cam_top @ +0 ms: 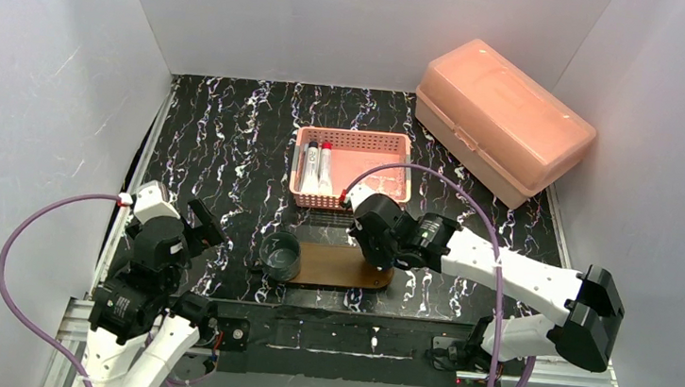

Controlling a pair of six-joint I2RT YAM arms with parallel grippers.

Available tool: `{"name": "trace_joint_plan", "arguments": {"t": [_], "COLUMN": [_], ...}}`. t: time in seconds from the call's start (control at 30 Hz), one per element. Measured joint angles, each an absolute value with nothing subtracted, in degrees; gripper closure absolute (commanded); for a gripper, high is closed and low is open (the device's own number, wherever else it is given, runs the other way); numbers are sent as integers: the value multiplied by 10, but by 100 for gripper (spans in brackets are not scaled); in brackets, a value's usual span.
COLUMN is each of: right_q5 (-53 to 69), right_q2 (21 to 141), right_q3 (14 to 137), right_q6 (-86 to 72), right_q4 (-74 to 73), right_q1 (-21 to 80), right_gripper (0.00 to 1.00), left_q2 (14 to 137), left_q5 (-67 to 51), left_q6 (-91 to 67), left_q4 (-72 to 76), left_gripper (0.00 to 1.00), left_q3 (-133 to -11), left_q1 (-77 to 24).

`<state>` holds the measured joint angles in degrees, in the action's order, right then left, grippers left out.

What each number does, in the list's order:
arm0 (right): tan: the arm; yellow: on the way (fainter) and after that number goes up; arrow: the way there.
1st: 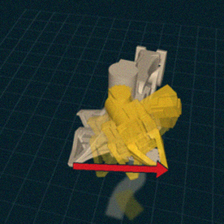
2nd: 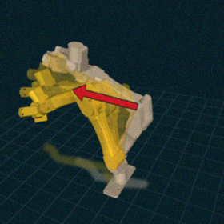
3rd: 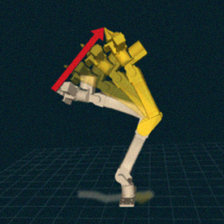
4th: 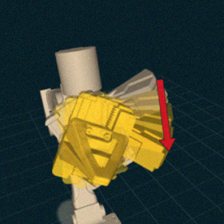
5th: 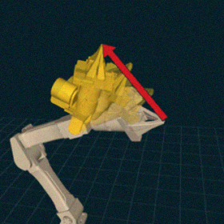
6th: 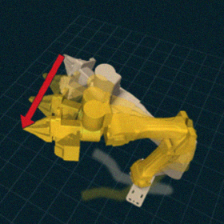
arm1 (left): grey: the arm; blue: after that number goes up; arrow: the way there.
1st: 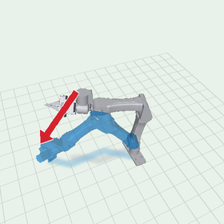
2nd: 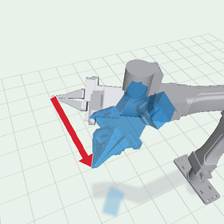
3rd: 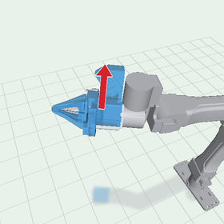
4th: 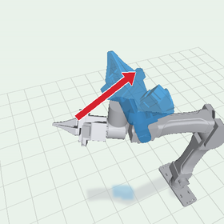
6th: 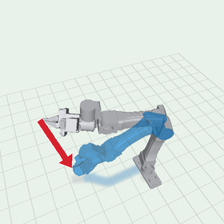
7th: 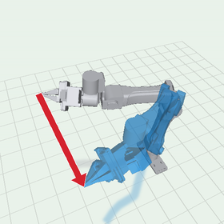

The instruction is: Prepare toiletry sets of a toothbrush and toothpaste on the tray

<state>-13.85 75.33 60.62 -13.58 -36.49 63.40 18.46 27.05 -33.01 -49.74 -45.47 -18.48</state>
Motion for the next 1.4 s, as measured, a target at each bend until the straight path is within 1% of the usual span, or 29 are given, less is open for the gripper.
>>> {"name": "trace_joint_plan", "arguments": {"t": [0.37,0.6,1.4], "right_q5": [-113,-107,-114], "right_q2": [755,772,784], "right_q3": [573,572,565], "right_q6": [-149,-149,-154], "right_q4": [-331,-319,-326], "right_q1": [643,645,661], "right_gripper": [99,99,99], "left_q2": [191,192,192], "left_q5": [265,265,264], "left_q6": [-330,-330,-330], "left_q4": [-497,-497,-497], "left_gripper": [0,1,1], "left_q3": [-455,-455,-455], "left_q1": [-185,-185,-184]}}
